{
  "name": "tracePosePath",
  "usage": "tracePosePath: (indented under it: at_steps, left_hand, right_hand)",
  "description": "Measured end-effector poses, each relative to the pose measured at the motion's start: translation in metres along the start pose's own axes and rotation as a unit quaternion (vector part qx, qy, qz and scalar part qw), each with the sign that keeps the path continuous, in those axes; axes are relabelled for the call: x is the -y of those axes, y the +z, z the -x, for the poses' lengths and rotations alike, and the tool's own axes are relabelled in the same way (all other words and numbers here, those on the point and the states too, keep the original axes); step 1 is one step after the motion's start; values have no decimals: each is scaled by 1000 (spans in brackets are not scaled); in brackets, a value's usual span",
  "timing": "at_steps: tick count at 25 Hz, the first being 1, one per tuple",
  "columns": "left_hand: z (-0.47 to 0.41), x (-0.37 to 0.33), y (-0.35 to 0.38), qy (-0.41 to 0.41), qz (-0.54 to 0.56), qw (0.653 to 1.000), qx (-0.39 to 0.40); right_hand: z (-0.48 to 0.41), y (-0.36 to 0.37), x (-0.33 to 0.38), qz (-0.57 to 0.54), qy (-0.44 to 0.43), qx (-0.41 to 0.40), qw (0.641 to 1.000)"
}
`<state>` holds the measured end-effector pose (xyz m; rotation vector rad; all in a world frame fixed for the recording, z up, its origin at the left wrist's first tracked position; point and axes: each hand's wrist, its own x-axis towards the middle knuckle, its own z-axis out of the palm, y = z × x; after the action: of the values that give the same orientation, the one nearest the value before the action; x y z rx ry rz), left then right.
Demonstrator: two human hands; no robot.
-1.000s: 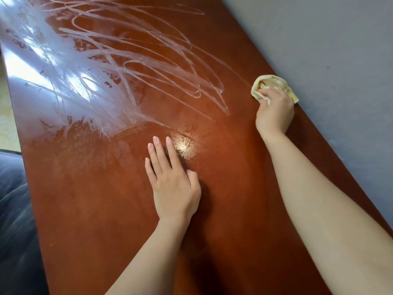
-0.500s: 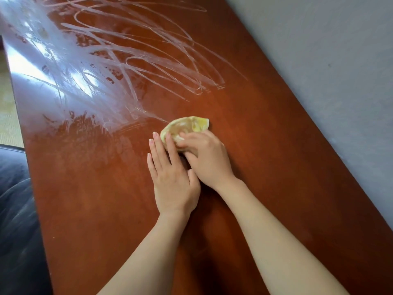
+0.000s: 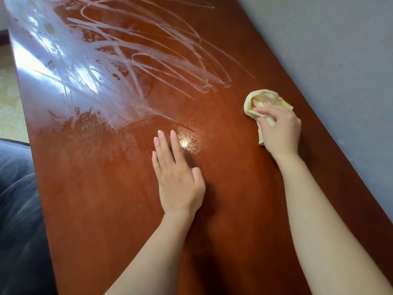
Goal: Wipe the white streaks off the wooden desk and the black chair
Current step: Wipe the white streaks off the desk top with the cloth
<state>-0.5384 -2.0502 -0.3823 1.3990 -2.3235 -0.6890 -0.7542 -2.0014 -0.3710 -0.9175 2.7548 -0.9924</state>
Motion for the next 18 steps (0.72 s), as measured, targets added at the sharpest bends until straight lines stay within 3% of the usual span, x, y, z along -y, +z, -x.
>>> tracePosePath:
  at_steps: [3,5,12,18]
  left_hand:
    - [0,1,0,-1,9,1000,-4]
    - [0,2,1,1,8,1000,-9]
    - [-1,1,0,-3,41,999,-16]
    - [-2,7,-7,-1,162,987,-19]
  right_hand:
    - [-30,18,16,-4,44,-39,998]
    - [-41,29,28,7,26,-31,999]
    - [-14,58,77,-10,-124,99,987]
    - [58,46,84,-47,-214,192,957]
